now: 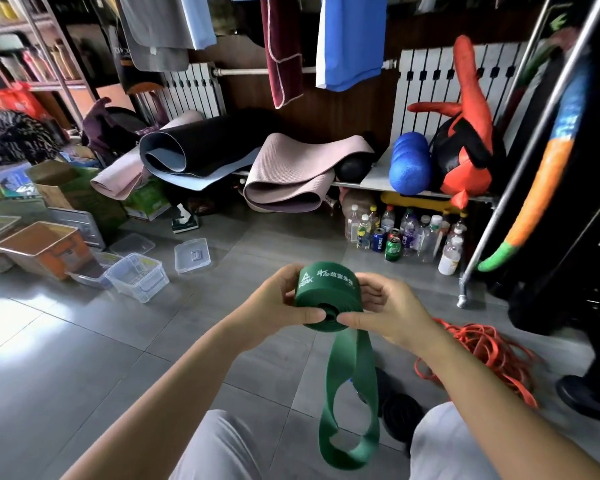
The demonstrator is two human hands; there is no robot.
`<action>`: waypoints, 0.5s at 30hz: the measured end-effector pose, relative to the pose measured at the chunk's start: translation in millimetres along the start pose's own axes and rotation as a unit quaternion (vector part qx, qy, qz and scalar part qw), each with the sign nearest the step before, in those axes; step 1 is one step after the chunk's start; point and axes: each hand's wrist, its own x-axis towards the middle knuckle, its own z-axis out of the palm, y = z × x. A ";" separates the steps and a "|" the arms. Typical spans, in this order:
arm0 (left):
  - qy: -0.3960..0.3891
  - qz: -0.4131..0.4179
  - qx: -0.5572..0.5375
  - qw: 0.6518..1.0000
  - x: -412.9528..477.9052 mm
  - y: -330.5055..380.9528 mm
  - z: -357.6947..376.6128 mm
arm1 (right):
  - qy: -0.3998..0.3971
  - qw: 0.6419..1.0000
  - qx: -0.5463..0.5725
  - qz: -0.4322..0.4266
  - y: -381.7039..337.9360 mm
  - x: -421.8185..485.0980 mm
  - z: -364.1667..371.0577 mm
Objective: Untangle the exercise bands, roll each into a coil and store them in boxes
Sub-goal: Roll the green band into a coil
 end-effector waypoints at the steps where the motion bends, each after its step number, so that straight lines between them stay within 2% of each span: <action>1: 0.000 0.007 0.102 0.995 0.2 3.4 -1.8 | -0.008 1.000 -0.021 0.005 2.0 -0.5 0.5; 3: -0.002 0.033 0.306 0.952 0.6 10.6 -3.0 | -0.014 0.998 -0.063 0.019 4.7 -0.3 3.7; 5: -0.034 0.059 0.462 0.884 0.2 18.4 2.7 | -0.020 0.995 -0.088 0.033 4.2 0.5 7.2; 7: -0.058 0.059 0.561 0.823 1.2 21.4 10.4 | -0.041 0.993 -0.108 0.038 2.7 -0.3 10.3; 8: -0.058 0.057 0.577 0.813 1.6 22.2 12.3 | -0.052 0.991 -0.116 0.043 1.8 -1.2 11.4; 9: -0.055 0.056 0.570 0.818 1.6 22.5 12.9 | -0.059 0.991 -0.114 0.048 1.3 -2.6 11.7; 13: -0.033 0.067 0.457 0.886 -1.0 19.8 8.4 | -0.064 0.995 -0.028 0.071 9.2 -12.5 6.2; 15: -0.001 0.073 0.396 0.915 -0.7 18.8 5.4 | -0.074 0.992 -0.032 0.093 18.7 -21.4 6.0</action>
